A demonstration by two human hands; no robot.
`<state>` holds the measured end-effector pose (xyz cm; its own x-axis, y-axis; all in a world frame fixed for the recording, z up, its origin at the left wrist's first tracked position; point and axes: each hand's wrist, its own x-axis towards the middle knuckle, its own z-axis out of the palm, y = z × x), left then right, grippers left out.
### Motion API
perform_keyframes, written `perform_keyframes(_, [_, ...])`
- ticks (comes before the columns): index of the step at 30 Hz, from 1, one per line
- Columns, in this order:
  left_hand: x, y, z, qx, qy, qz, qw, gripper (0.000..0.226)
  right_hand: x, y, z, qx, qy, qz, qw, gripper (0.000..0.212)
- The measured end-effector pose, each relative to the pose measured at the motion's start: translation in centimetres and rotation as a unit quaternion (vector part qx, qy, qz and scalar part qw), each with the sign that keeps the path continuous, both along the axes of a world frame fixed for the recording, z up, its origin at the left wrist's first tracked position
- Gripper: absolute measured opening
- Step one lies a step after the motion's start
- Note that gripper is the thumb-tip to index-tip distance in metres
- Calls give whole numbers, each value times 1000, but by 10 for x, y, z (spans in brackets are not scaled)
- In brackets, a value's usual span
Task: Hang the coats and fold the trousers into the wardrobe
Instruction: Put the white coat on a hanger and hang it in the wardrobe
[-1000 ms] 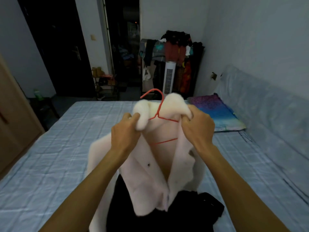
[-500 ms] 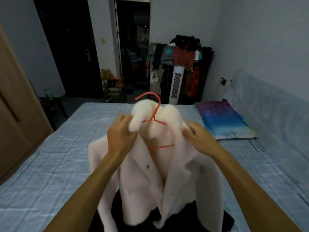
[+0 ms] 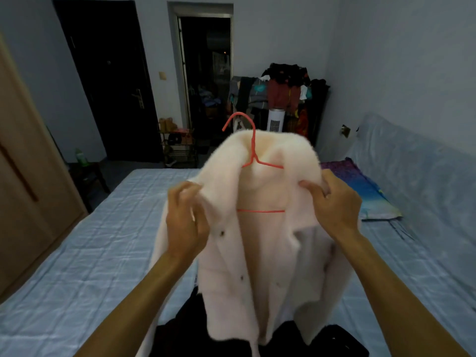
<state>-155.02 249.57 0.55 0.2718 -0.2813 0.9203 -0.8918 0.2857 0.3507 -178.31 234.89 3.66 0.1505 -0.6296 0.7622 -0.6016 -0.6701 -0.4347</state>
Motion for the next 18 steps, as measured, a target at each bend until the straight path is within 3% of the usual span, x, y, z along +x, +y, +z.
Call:
perform_keyframes(3, [6, -8, 25, 16, 99, 33, 994, 34, -16, 0, 4, -27, -20, 7, 999, 46])
perform_keyframes(6, [23, -22, 48, 209, 47, 24, 976, 59, -27, -2, 9, -44, -28, 15, 999, 49])
perform_keyframes(8, [24, -29, 60, 353, 73, -48, 931, 57, -33, -2, 11, -50, -31, 6, 998, 49])
perform_keyframes(10, [11, -35, 63, 437, 141, -136, 878, 37, -38, -2, 13, -48, -41, -8, 998, 44])
perform_keyframes(11, [4, -38, 62, 436, 128, -142, 879, 34, -41, -1, 15, -44, -46, -12, 998, 40])
perform_keyframes(14, [-17, -43, 54, 357, 38, -100, 928, 24, -51, 0, 17, -17, -47, -21, 999, 40])
perform_keyframes(18, [-37, -37, 57, 260, 18, -48, 964, 25, -64, 4, 21, -19, -13, -25, 999, 45])
